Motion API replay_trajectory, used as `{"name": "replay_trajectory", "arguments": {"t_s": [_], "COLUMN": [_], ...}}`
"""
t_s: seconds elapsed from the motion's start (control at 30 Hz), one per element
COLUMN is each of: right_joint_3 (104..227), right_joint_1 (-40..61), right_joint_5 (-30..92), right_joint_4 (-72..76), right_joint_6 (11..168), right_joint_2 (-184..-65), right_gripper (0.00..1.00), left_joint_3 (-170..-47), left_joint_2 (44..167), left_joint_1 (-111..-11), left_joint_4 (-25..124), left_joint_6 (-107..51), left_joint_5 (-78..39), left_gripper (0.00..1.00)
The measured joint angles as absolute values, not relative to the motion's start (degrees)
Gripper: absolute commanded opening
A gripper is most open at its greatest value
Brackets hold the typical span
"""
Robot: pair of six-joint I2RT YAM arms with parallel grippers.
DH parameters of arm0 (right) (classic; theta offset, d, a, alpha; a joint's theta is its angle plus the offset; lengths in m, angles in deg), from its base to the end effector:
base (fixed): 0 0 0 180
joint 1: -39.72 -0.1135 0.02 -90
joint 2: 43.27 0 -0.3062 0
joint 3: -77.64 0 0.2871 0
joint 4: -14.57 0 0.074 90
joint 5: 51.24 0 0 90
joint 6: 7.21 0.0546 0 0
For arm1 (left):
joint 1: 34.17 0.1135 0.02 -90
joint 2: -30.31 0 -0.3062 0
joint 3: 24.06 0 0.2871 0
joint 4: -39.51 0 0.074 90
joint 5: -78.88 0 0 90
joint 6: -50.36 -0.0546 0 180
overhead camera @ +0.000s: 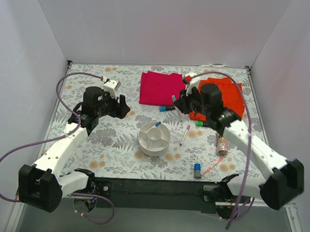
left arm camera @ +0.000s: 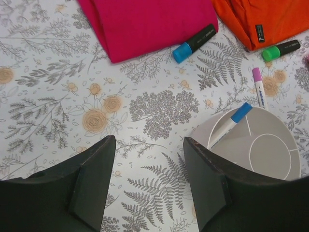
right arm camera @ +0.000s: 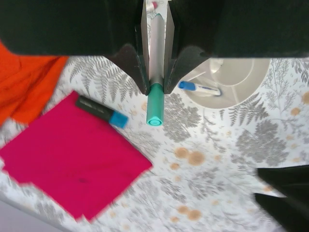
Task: Sort the stationery into containers
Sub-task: Place the pen in the storage box.
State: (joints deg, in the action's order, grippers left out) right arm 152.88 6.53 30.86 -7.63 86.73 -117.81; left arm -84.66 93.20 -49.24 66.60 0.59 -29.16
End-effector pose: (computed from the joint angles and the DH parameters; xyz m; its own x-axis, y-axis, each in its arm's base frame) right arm 0.2843 0.1949 0.3652 -0.3506 -0.1480 -0.9248 -0.6266 0.7709 0.1142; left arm 0.2631 -0.0884 0.3128 -0.6896 -0.4503 -0.5671 0.0817 0.7298 -0.6788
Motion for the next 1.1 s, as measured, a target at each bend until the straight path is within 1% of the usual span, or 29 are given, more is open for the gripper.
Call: {"name": "replay_trajectory", "arguments": {"t_s": [0.07,0.13,0.2,0.3,0.53,0.63,0.83,1.1], "right_joint_3": [143.5,135.52,130.87,126.08,125.6,126.06,128.11,128.83], "right_joint_1": [3.88,0.69,-1.71,-3.79,-4.25,-4.29,-4.71,-7.7], "right_joint_5": [29.83,29.55,29.55,29.55,29.57,29.48,28.87,26.31], "right_joint_4": [1.84,11.35,18.06,27.76,45.25,49.4,53.66,54.95], "right_joint_6": [84.04,81.55,79.43,77.57,78.45,79.91,84.85,89.2], "right_joint_2": [-109.77,-105.42,-104.96,-107.63,-115.58,-117.66,-121.4,-124.65], "right_gripper": [0.01,0.01,0.01,0.01,0.01,0.01,0.01,0.01], "left_joint_3": [-84.59,-84.59,-84.62,-85.1,-87.76,-88.64,-91.35,-95.0], "left_joint_2": [94.67,96.87,99.45,103.41,108.24,108.48,109.88,112.5], "left_joint_1": [-49.24,-49.24,-49.24,-49.24,-49.22,-49.24,-49.24,-49.24], "left_joint_4": [66.8,66.97,67.26,67.98,68.33,68.33,68.31,67.28], "left_joint_6": [0.94,1.16,1.22,1.2,0.83,0.22,-0.46,-0.87], "left_joint_5": [-30.34,-31.43,-32.17,-32.87,-32.52,-32.09,-31.93,-31.52], "left_gripper": [0.58,0.58,0.58,0.58,0.58,0.58,0.58,0.58]}}
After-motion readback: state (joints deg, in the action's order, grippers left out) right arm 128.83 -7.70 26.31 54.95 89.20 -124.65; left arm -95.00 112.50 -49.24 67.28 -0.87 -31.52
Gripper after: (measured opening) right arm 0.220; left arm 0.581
